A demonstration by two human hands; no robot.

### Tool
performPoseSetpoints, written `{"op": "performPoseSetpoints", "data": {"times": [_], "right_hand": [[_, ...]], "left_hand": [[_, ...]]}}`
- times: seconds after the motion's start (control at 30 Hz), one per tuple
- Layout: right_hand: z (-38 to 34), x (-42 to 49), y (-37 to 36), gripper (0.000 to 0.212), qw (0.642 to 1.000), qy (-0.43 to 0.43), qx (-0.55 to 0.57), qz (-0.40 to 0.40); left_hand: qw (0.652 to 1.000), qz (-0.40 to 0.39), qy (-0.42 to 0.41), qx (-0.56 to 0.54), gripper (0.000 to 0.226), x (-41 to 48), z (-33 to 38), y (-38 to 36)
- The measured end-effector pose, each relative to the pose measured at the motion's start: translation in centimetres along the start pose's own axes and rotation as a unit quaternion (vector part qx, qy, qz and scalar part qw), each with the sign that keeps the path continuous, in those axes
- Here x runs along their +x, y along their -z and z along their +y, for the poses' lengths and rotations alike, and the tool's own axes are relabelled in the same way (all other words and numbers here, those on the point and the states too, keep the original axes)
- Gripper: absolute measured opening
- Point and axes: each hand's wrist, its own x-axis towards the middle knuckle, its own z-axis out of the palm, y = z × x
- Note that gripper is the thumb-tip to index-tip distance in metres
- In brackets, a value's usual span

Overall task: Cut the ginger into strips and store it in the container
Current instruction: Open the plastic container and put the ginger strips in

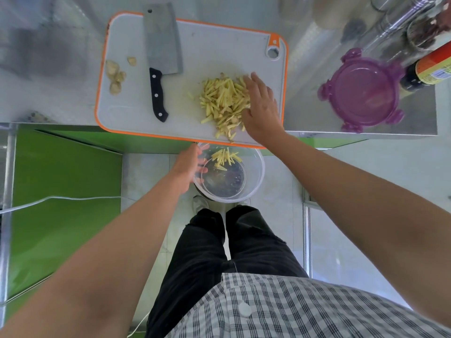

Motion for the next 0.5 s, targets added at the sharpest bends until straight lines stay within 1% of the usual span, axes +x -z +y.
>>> {"op": "performPoseSetpoints", "data": {"times": [0.03,0.07,0.1,0.23,0.33,0.5], "right_hand": [[0.0,0.4,-0.3,0.068,0.999,-0.021,-0.020,-0.035],[0.0,0.5,-0.6,0.069,0.998,-0.029,-0.031,-0.052],[0.0,0.4,-0.8,0.068,0.998,-0.023,-0.031,-0.047],[0.2,-1.4,-1.1,0.058,0.999,0.023,0.024,0.019],[0.0,-3.7,-1.4,0.048,0.998,0.043,0.037,0.041],[0.0,-6.7,-2.4,0.046,0.994,0.081,0.058,0.051]], "left_hand": [[1.000,0.001,0.000,0.000,0.045,0.1,0.0,0.1],[1.000,0.002,0.002,-0.001,0.045,0.2,0.0,0.1],[1.000,0.004,0.004,-0.003,0.044,0.2,0.0,0.2],[1.000,0.004,0.011,-0.007,0.044,0.4,0.0,0.3],[1.000,0.004,0.012,-0.004,0.045,0.4,0.0,0.2],[1.000,-0.003,0.006,-0.001,0.045,0.3,0.1,0.3]]}}
